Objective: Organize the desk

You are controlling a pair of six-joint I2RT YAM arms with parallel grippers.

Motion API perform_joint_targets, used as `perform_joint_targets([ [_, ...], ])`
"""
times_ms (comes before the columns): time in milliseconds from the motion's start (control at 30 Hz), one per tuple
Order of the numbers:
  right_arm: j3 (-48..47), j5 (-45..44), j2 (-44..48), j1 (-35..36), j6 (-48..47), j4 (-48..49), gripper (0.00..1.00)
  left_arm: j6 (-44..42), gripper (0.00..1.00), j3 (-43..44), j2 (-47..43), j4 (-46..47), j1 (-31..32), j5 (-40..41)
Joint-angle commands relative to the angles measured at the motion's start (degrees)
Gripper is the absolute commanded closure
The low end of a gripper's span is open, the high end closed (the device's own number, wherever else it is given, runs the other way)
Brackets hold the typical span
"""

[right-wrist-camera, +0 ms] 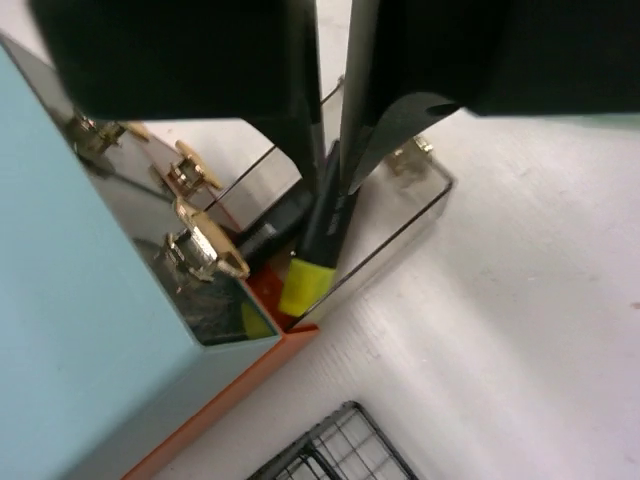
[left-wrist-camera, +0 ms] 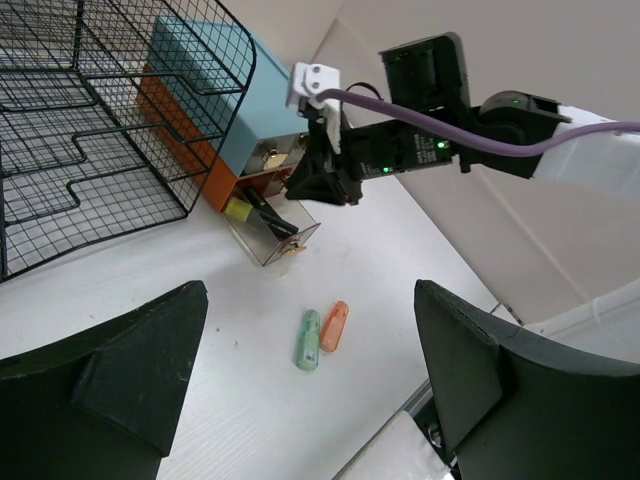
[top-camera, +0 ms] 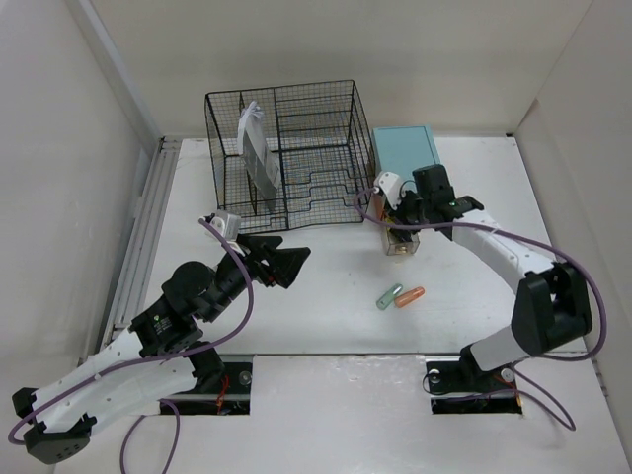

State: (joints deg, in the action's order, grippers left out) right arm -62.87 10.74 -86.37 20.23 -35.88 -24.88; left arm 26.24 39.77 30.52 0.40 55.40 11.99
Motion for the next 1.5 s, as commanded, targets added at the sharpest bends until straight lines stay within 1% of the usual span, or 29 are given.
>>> perform_joint_targets([
  [0,-1.4,7.2,5.0,-0.6,-4.3,-3.1,0.87,0.0,0.18,0.0,-0.7,2.2,0.2,-0.7],
  [33,-0.9,12.9,6.0,-0.6,-7.1,-5.1,0.96,0.0,0.18,0.0,-0.7,2.2,0.2,-0.7],
  [67,-0.8,15.9,6.0,-2.2,-10.4,-10.4,1.0,0.0,0.18,0.0,-0.7,1.7,0.2,-0.7],
  [100,-0.8,18.7,6.7,-2.8,-17.3,-13.3,1.0,0.0,0.18,0.0,-0.7,1.7,0.2,-0.1],
  [167,-0.8,22.1,6.1,-3.9,-22.2,-18.2,1.0,0.0,0.18,0.0,-0.7,1.7,0.2,-0.1],
  [233,-2.1,22.1,4.6,-3.9,-27.0,-24.0,1.0,0.0,0.18,0.0,-0.7,1.7,0.2,-0.1],
  [300,-2.7,21.3,1.3,-4.4,-28.5,-27.3,1.0,0.0,0.18,0.0,-0.7,1.7,0.2,-0.1],
  [400,-2.7,19.3,-1.7,-4.4,-28.5,-27.3,1.0,0.0,0.18,0.0,-1.3,1.7,0.2,-0.1],
  [433,-2.7,19.3,-2.2,-4.4,-28.5,-25.6,1.0,0.0,0.18,0.0,-1.3,1.7,0.2,-0.1],
  [500,-1.9,16.1,-2.7,-4.4,-24.8,-22.3,1.0,0.0,0.18,0.0,-1.3,1.7,0.2,-0.1],
  [533,-1.4,14.3,-2.8,-4.4,-22.9,-17.6,1.0,0.0,0.18,0.0,-1.3,1.7,0.2,-0.1],
  [600,0.8,9.8,-3.4,-2.8,-18.1,-12.3,1.0,0.0,0.18,0.0,-1.3,1.7,0.2,-0.1],
  [633,1.9,4.4,-3.4,-1.3,-16.2,-9.2,1.0,0.0,0.18,0.0,-1.3,1.7,0.2,-0.1],
  [667,2.7,1.9,-3.4,-0.5,-14.5,-3.2,1.0,0.0,0.18,0.0,-1.3,1.7,0.2,-0.1],
  [700,4.0,-0.1,-4.2,0.2,-12.7,-1.1,1.0,0.0,0.18,0.0,-1.3,1.7,0.2,-0.1],
  [733,4.7,-4.5,-4.9,0.9,-11.3,1.5,1.0,0.0,0.18,0.0,-1.3,1.7,0.2,-0.1],
  [767,4.7,-6.7,-5.5,2.1,-9.8,5.8,1.0,0.0,0.18,0.0,-1.3,1.7,0.2,-0.1],
  [867,5.2,-11.9,-8.5,4.0,-8.0,8.6,1.0,0.5,0.18,0.0,-1.3,1.7,0.2,-0.1],
  [933,5.2,-13.8,-9.0,4.7,-6.2,10.3,1.0,0.5,0.18,0.0,-1.9,1.2,0.2,0.4],
  [1000,5.2,-18.2,-9.5,5.3,-5.6,14.1,1.0,0.5,0.18,0.0,-1.9,1.2,0.2,0.4],
  [1167,2.4,-23.1,-11.6,6.0,-3.4,14.2,1.0,0.5,0.18,0.0,-1.9,1.2,0.2,0.4],
  [1400,0.6,-28.6,-14.6,7.0,-3.9,13.5,1.0,0.5,0.18,0.0,-2.4,0.7,0.2,0.4],
  [1467,0.6,-30.1,-15.1,7.6,-3.9,14.7,1.0,0.5,0.18,0.0,-2.4,0.7,0.2,0.9],
])
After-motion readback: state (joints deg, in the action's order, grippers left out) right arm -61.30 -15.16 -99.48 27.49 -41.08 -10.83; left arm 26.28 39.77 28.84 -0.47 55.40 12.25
